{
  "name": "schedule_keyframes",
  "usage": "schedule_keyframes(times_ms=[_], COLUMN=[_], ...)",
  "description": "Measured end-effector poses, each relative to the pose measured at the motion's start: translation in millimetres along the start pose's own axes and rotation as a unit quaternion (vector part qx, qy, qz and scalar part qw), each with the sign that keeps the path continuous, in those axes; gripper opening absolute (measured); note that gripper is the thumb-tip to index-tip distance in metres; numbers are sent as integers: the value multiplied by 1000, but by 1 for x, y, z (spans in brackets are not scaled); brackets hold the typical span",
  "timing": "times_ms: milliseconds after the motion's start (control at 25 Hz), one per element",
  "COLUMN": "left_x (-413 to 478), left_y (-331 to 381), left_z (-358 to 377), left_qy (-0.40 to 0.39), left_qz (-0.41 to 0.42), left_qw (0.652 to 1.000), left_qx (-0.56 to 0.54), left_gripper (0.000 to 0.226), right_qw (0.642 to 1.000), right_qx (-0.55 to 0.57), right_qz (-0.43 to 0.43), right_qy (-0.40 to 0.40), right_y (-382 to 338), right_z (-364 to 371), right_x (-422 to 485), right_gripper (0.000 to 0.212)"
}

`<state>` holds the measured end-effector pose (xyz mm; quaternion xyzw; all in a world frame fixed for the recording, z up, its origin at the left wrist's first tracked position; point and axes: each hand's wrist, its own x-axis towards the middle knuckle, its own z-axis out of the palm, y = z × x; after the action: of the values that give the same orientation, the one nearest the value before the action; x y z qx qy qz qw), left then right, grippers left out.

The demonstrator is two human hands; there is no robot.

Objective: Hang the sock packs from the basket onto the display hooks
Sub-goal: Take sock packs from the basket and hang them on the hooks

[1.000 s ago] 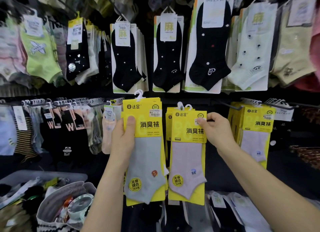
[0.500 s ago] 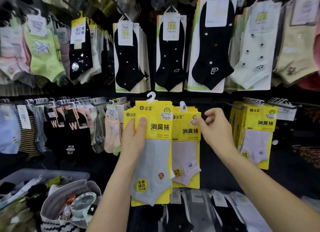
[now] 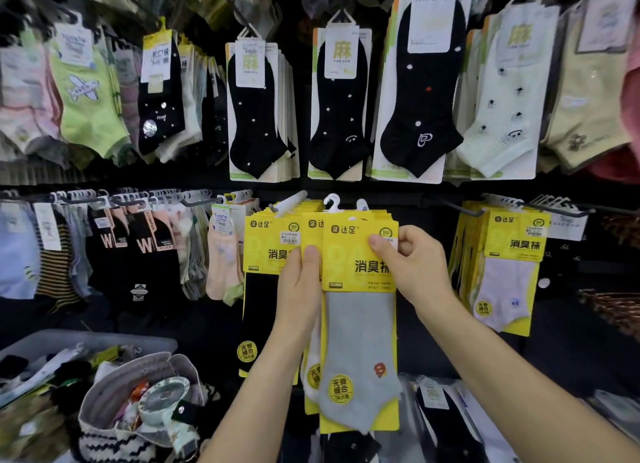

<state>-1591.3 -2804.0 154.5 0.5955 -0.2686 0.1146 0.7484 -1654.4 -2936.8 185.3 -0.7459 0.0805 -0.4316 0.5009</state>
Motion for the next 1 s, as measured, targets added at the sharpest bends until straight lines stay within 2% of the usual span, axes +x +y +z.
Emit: schedule_keyframes(times_ms=[160,320,440,520,640,720,880,1000], left_x=[8,19,12,3,-6,-8,-7,-9], left_y=[1,3,2,2,2,-2,-4,-8], left_z=[-12,-29,-18,-3,13,14,9,11], left_qy=[43,68,51,30,-14,-19,-43,-48], left_qz=[19,18,5,0,-31,-35,-26,-18], left_qw=[998,995,995,998,999,998,997,996], left_qx=[46,63,82,55,19,55,65,73], left_gripper=[28,28,29,27,2,14,19,21], right_qw=[999,999,996,997,996,996,998,986], right_qx=[27,30,68,66,58,61,-2,-129], right_qz=[36,45,46,48,57,57,19,-26], right_qy=[-19,-1,-21,-13,24,9,-65,-103], right_y=[10,14,8,6,6,3,-13,-27], right_z=[-7,-18,-15,-10,-10,-18,-35,-44], right_x=[-3,-1,0,-3,-4,-2,11,21], right_gripper=[10,7,9,18,23,19,7,8])
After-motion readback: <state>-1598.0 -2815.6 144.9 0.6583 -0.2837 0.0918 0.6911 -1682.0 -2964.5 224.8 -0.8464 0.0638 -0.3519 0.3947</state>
